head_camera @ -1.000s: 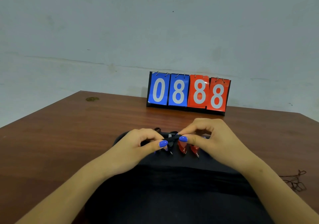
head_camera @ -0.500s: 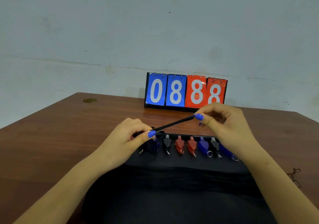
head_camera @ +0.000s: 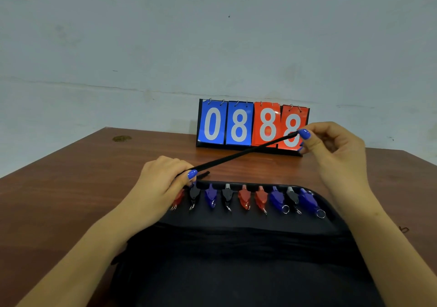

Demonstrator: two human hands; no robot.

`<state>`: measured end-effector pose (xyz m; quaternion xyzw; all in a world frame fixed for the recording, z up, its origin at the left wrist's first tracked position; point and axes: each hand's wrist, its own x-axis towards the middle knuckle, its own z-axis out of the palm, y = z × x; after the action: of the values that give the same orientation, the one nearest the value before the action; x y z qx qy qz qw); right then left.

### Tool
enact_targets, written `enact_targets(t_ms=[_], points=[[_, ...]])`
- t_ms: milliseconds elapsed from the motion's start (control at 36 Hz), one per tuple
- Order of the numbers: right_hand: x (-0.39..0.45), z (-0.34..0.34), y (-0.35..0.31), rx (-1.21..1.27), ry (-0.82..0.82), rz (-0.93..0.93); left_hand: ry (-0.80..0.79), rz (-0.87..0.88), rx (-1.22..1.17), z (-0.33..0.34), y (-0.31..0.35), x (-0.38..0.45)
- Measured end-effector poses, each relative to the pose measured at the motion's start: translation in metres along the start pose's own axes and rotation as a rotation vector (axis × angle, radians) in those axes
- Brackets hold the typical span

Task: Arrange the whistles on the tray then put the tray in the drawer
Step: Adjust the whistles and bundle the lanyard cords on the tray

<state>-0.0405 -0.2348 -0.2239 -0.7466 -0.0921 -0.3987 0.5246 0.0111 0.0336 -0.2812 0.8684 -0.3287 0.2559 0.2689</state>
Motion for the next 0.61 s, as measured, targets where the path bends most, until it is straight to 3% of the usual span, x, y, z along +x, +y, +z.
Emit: enact_targets(t_ms=[222, 389, 611], points=[[0.007, -0.012, 0.002, 0.024, 0.150, 0.086, 0.027, -0.079, 0.072, 0.001, -0.008, -0.003], [0.017, -0.026, 0.012, 0.090, 0.275, 0.267, 0.049, -0.128, 0.142, -0.003, -0.005, -0.001], [0.027, -0.051, 0.024, 0.197, 0.381, 0.516, 0.092, -0.265, -0.200, -0.016, -0.004, -0.004]])
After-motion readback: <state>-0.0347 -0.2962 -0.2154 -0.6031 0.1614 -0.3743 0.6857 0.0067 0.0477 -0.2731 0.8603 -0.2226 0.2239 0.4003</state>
